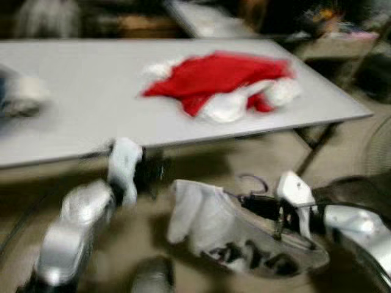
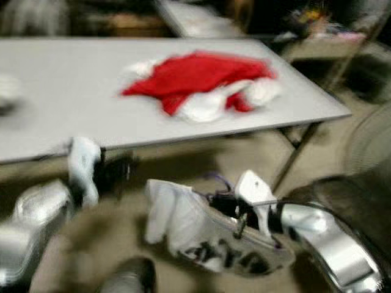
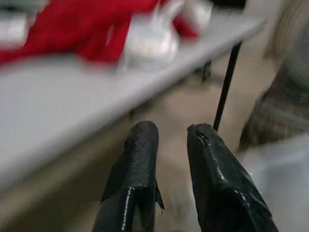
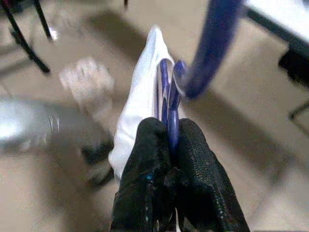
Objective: Hang hanger
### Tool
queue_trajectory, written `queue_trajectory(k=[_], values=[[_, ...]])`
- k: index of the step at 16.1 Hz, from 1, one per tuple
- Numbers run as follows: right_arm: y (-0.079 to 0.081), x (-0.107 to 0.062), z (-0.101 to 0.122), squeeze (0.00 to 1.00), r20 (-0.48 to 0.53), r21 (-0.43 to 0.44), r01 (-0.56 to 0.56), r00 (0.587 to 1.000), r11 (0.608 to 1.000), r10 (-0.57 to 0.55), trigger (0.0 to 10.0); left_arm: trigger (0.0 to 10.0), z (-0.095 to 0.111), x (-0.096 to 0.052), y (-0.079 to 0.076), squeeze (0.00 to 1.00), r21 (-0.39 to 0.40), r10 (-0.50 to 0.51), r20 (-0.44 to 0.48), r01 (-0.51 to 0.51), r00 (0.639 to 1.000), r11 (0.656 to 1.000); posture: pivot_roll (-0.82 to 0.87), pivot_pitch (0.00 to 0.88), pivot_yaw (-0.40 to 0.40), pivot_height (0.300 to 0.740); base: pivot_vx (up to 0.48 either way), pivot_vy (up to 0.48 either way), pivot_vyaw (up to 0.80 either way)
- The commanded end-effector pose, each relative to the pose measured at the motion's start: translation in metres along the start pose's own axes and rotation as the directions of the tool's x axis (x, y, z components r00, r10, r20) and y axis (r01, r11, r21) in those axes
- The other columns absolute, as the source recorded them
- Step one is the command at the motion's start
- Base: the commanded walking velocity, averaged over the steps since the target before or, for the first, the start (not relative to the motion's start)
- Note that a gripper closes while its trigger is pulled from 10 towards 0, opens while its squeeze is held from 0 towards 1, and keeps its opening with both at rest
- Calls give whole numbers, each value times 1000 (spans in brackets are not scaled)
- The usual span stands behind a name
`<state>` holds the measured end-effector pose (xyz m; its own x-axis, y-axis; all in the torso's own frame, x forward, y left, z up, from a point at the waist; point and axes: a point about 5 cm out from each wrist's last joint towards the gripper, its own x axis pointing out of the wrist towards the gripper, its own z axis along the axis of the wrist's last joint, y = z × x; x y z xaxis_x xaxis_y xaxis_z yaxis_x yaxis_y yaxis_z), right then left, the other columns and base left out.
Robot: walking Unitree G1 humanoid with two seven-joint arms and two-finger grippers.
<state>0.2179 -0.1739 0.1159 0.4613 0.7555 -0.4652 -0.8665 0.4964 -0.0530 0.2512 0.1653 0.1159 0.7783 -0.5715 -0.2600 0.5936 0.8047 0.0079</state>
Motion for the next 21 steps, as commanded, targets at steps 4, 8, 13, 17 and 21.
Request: queue_trajectory(k=[4,8,13,17,21], values=[[0,-6,5,0,18,-48,17,1000,999,-16,10000,10000,24,12,-1,0,68,-110,59,106,992,992,-16,0,29,740,-63,0,0],[-5,-10,13,0,24,-100,-23,999,995,25,10000,10000,34,13,7,0,68,-152,91,147,984,987,-25,0,42,740,0,0,0],[-19,-11,19,0,52,-72,-22,998,997,26,10000,10000,16,8,5,0,-10,-4,79,5,997,1000,-1,0,-18,740,0,-192,0],[-18,0,23,0,72,-114,-26,997,993,35,10000,10000,13,8,-1,0,-20,25,80,-23,996,1000,14,0,-37,740,0,-480,200],[-18,-2,22,0,64,-123,-44,997,991,52,10000,10000,12,9,-1,0,-30,24,43,-22,999,999,13,0,-32,740,0,-360,800]])
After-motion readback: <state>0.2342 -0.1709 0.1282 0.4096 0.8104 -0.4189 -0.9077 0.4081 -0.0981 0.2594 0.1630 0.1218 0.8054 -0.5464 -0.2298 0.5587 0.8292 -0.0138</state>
